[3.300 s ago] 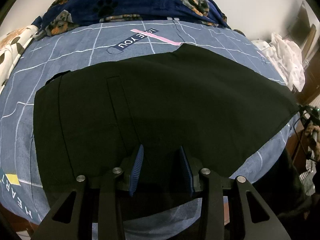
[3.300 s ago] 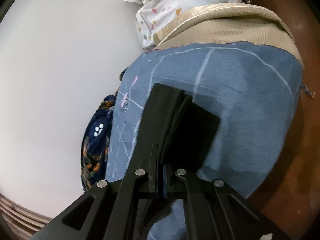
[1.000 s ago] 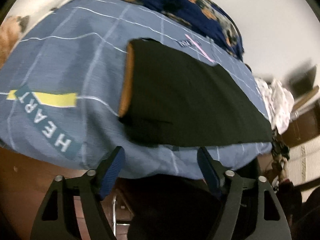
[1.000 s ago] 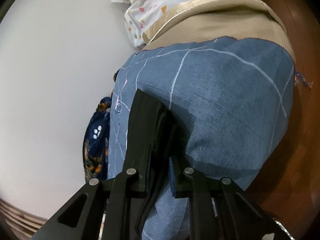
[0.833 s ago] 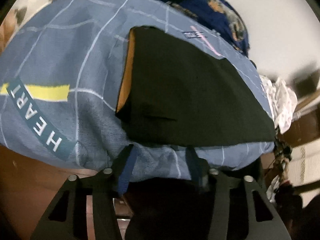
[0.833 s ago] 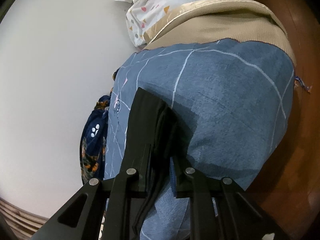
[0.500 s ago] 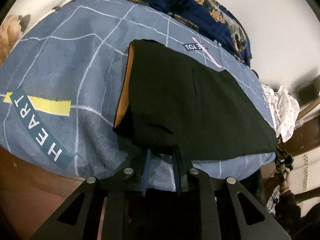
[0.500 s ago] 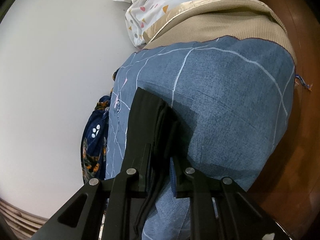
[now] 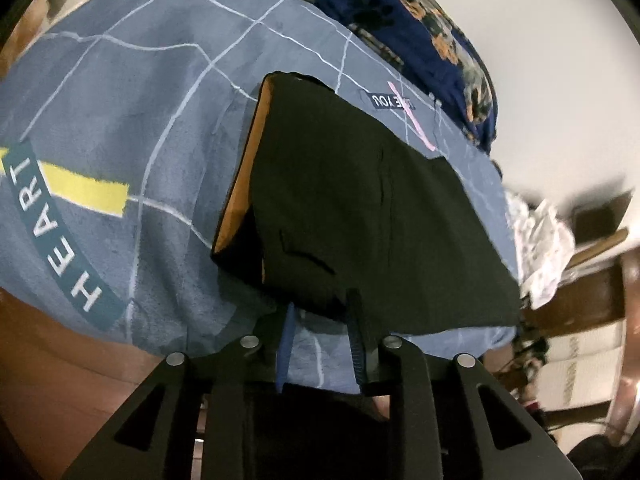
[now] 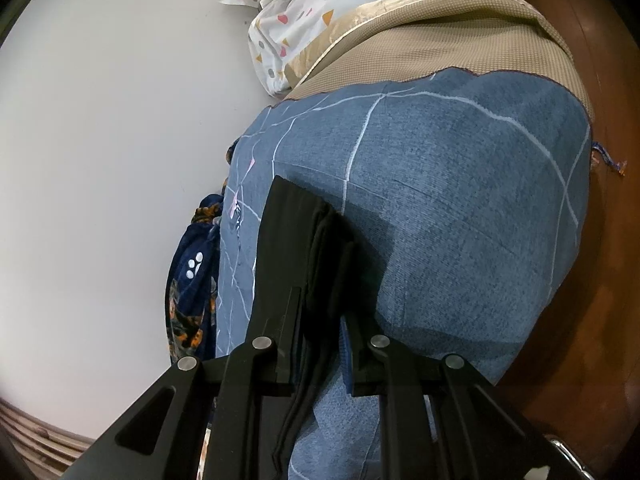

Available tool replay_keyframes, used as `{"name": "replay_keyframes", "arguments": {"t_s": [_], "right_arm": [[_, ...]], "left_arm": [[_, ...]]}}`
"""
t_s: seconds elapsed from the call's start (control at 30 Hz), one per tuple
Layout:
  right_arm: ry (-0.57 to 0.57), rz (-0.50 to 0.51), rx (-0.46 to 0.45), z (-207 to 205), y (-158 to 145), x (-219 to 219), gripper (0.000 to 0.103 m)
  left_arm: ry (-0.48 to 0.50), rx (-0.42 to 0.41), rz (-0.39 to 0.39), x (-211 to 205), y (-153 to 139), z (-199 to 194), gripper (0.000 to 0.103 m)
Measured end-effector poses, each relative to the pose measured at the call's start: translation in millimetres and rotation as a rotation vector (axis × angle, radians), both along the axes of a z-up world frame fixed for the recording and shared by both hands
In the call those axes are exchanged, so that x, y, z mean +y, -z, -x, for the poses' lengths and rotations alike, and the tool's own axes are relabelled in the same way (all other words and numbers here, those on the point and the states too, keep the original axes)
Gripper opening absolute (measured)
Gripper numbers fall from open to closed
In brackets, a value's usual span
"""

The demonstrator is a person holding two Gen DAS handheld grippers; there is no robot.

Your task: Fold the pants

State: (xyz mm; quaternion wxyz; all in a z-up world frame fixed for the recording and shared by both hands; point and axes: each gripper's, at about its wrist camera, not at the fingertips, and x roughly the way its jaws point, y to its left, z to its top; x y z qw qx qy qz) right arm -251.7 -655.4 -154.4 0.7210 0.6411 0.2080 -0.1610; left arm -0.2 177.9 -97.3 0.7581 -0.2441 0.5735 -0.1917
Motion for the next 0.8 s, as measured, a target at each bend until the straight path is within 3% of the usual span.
{"name": "replay_keyframes", "arguments": {"t_s": [0.23, 0.53, 0.63, 0.7, 0.8], "right_arm": [[0.0, 0.002, 0.003, 0.3, 0.2, 0.6, 0.016], [0.0, 0.004, 0.005, -0.6, 0.1, 0.8, 0.016], [-0.002, 0.008, 0.009, -1.4, -0.4, 0.4, 0.016], [-0.003, 0.009, 0.011, -1.8, -0.7, 0.4, 0.016], [-0.002, 0.009, 0.011, -1.1, -0.8, 0.3, 0.016]], "left_arm": [[-0.003, -0.052, -0.029, -4.5, -4.5, -0.7, 0.023], [-0.015, -0.023, -0.044, -10.7, -0.5, -8.8, 0.022], [-0.024, -0.027, -0.099, -13.4, 1.3, -11.0, 0.021], [-0.024, -0.061, -0.158, -16.8, -3.0, -10.6, 0.014], [-0.03, -0.103, -0.236, -22.7, -11.6, -11.4, 0.014]]}}
